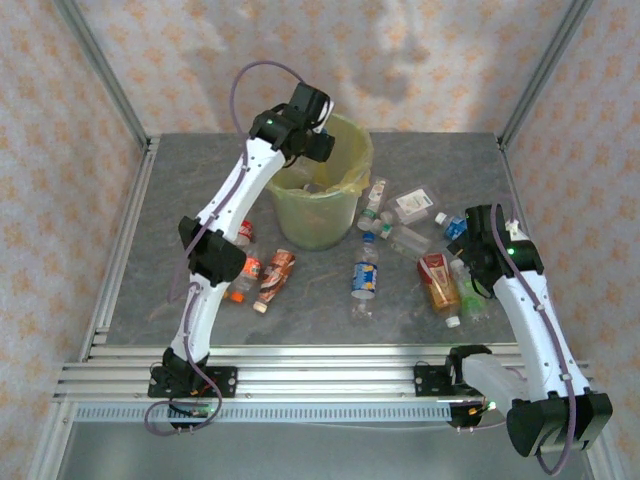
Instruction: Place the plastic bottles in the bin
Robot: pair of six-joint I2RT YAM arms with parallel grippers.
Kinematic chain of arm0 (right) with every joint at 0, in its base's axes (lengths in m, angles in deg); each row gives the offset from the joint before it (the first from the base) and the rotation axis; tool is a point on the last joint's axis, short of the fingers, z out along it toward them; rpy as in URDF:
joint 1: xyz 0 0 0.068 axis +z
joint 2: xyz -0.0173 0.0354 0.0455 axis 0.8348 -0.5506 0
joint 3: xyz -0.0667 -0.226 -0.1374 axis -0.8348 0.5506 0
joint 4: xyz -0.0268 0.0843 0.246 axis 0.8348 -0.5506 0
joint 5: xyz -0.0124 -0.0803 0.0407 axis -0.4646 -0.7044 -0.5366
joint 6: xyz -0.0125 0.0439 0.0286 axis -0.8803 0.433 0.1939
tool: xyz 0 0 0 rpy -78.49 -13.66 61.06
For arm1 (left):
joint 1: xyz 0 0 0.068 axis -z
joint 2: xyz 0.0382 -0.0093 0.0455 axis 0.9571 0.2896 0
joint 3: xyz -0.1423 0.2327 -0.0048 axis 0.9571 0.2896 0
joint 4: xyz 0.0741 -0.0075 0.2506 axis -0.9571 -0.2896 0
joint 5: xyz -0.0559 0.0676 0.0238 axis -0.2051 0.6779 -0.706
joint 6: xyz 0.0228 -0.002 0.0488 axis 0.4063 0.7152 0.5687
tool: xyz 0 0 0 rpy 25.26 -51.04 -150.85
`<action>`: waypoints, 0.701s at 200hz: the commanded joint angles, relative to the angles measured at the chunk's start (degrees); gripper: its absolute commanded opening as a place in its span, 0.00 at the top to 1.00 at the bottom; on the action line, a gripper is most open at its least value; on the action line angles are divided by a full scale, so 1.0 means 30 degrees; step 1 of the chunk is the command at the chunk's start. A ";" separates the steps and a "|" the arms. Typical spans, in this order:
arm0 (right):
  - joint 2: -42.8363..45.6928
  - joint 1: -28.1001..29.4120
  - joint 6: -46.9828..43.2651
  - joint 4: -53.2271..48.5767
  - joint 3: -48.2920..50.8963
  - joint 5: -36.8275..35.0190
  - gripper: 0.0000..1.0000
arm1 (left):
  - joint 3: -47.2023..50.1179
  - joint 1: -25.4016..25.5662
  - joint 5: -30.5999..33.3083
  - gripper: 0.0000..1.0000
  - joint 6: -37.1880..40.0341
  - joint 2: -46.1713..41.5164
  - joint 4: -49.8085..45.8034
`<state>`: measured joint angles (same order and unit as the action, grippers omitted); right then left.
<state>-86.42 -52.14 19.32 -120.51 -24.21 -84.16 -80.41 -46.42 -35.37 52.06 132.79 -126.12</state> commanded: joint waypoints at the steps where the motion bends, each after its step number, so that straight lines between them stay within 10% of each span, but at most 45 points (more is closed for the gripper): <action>1: 0.0156 -0.0117 0.0101 0.0068 0.0148 -0.0038 0.01 | 0.0113 0.0022 0.0956 0.45 0.0689 0.0153 -0.0869; 140: -0.0586 -0.0111 -0.0474 0.1672 0.1185 0.1221 0.02 | 0.1469 0.0021 0.3531 0.16 0.0121 0.1268 -0.1305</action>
<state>-87.80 -52.17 18.62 -117.45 -21.57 -81.17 -76.32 -46.42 -27.88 52.79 135.79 -128.83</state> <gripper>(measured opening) 0.981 0.795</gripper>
